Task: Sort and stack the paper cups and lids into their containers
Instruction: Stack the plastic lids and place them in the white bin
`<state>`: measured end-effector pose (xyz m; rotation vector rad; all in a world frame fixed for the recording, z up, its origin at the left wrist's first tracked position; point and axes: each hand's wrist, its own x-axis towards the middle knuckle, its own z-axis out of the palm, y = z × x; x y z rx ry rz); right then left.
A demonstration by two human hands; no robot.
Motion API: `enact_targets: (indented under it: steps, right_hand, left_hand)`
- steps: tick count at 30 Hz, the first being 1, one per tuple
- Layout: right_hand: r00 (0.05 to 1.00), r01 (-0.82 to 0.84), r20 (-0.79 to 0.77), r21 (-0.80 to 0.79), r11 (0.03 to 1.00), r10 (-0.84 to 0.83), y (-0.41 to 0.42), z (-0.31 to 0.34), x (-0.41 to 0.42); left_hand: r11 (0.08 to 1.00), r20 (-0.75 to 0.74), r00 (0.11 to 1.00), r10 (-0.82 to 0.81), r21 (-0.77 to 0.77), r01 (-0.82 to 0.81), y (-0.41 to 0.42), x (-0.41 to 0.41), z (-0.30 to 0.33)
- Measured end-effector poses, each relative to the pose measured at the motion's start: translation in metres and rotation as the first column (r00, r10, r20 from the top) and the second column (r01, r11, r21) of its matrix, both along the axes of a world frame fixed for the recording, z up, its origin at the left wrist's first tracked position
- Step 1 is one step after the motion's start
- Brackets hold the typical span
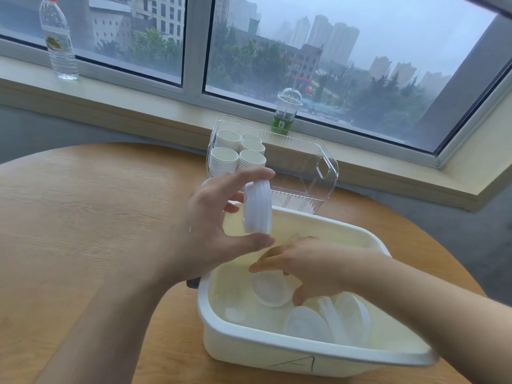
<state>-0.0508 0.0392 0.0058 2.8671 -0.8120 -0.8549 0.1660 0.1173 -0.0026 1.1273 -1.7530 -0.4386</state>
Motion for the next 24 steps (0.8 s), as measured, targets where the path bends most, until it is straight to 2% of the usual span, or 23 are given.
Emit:
enact_targets:
  steps: [11, 15, 17, 21, 24]
  right_hand:
    - [0.999, -0.038, -0.022, 0.001, 0.999, 0.038, 0.0, -0.01, 0.004]
    - [0.997, -0.038, 0.063, -0.001, 0.999, 0.038, 0.0, -0.005, 0.002]
    - [0.983, 0.033, 0.177, 0.055, 0.998, -0.042, -0.001, 0.0, -0.004]
    - [0.841, 0.14, 0.476, 0.265, 0.954, -0.256, 0.001, 0.014, -0.025]
    - [0.68, 0.167, 0.621, 0.385, 0.907, -0.389, 0.004, 0.025, -0.042]
  left_hand:
    - [1.0, 0.023, 1.0, -0.002, -0.002, 0.003, -0.001, 0.0, -0.002]
    - [1.0, 0.013, 1.0, -0.008, 0.001, 0.008, -0.001, 0.0, -0.001]
    - [1.0, -0.002, 1.0, -0.013, 0.005, 0.013, 0.0, 0.001, -0.001]
    - [1.0, -0.012, 1.0, -0.007, 0.008, 0.007, 0.001, 0.005, 0.0]
    - [1.0, -0.026, 1.0, 0.011, 0.011, -0.01, 0.002, 0.006, 0.002]
